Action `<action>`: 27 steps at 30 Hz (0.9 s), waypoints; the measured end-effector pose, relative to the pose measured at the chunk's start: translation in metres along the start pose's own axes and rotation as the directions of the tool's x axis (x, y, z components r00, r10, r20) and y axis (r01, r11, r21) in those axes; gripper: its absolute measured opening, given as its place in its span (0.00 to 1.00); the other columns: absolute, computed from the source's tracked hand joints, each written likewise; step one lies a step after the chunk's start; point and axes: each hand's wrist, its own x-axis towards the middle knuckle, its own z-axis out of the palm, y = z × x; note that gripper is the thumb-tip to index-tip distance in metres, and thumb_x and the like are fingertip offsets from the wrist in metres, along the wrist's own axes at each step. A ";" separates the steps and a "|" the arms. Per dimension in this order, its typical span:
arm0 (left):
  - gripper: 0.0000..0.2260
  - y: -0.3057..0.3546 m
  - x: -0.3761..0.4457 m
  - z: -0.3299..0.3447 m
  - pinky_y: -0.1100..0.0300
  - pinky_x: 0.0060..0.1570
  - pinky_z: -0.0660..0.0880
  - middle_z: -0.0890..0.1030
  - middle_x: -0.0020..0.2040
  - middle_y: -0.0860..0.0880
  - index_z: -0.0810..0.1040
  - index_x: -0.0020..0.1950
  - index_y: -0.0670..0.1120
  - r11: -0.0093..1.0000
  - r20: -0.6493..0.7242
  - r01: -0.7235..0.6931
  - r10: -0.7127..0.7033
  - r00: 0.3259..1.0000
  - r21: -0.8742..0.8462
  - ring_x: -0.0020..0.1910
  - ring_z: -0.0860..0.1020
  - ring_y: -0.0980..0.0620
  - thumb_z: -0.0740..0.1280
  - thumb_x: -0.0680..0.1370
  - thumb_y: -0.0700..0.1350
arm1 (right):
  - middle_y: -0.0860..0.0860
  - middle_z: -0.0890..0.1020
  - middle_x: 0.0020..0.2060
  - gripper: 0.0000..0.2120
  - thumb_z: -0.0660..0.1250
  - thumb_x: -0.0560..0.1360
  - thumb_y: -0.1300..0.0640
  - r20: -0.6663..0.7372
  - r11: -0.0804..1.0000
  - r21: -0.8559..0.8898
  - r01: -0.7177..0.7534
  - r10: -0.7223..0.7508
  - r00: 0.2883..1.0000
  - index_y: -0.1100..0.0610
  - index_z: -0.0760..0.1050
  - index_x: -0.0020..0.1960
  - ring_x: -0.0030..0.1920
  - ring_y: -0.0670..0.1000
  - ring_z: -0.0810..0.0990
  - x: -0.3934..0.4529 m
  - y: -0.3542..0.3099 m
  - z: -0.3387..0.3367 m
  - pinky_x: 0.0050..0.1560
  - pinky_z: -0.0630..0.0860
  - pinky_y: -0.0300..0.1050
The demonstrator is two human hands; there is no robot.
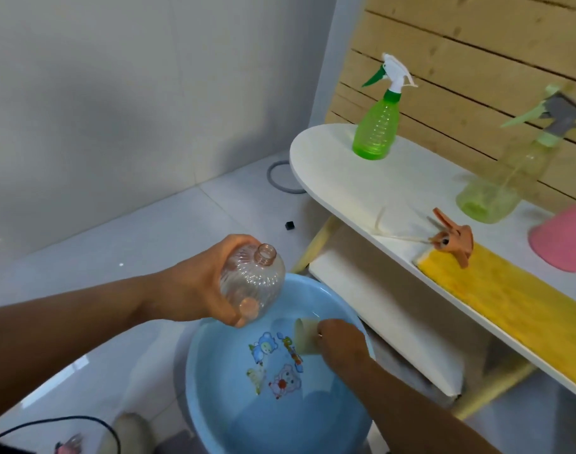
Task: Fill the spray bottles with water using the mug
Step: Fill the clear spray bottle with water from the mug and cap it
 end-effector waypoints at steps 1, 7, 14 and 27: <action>0.46 -0.002 0.000 0.001 0.71 0.55 0.76 0.79 0.62 0.62 0.65 0.72 0.60 1.000 0.003 0.007 -0.007 1.000 0.005 0.63 0.78 0.62 0.87 0.63 0.40 | 0.52 0.84 0.58 0.13 0.62 0.79 0.57 0.020 0.999 -0.031 0.019 -0.018 1.000 0.55 0.81 0.60 0.59 0.56 0.82 0.004 -0.001 0.008 0.56 0.77 0.46; 0.47 -0.012 -0.001 0.000 0.72 0.56 0.75 0.77 0.62 0.64 0.66 0.73 0.59 1.000 -0.008 0.028 -0.028 1.000 0.008 0.64 0.77 0.61 0.87 0.63 0.40 | 0.53 0.83 0.60 0.13 0.62 0.82 0.55 0.103 0.996 -0.069 0.056 -0.049 0.993 0.54 0.79 0.63 0.62 0.56 0.81 0.010 -0.002 0.041 0.59 0.76 0.46; 0.47 -0.017 0.000 -0.005 0.70 0.54 0.76 0.78 0.63 0.60 0.64 0.73 0.59 0.999 0.006 0.049 -0.049 0.999 0.014 0.63 0.78 0.62 0.87 0.64 0.40 | 0.50 0.76 0.38 0.12 0.64 0.78 0.54 0.102 0.938 0.318 -0.137 0.110 0.989 0.52 0.69 0.36 0.43 0.54 0.78 0.005 -0.003 0.026 0.40 0.68 0.42; 0.47 -0.004 -0.001 -0.016 0.69 0.54 0.76 0.75 0.66 0.56 0.62 0.74 0.60 1.000 -0.010 0.004 -0.003 1.000 0.015 0.61 0.77 0.62 0.84 0.65 0.36 | 0.50 0.74 0.29 0.21 0.69 0.75 0.45 -0.112 0.837 0.547 -0.028 0.106 0.988 0.63 0.78 0.36 0.32 0.51 0.71 -0.066 0.002 -0.120 0.34 0.67 0.43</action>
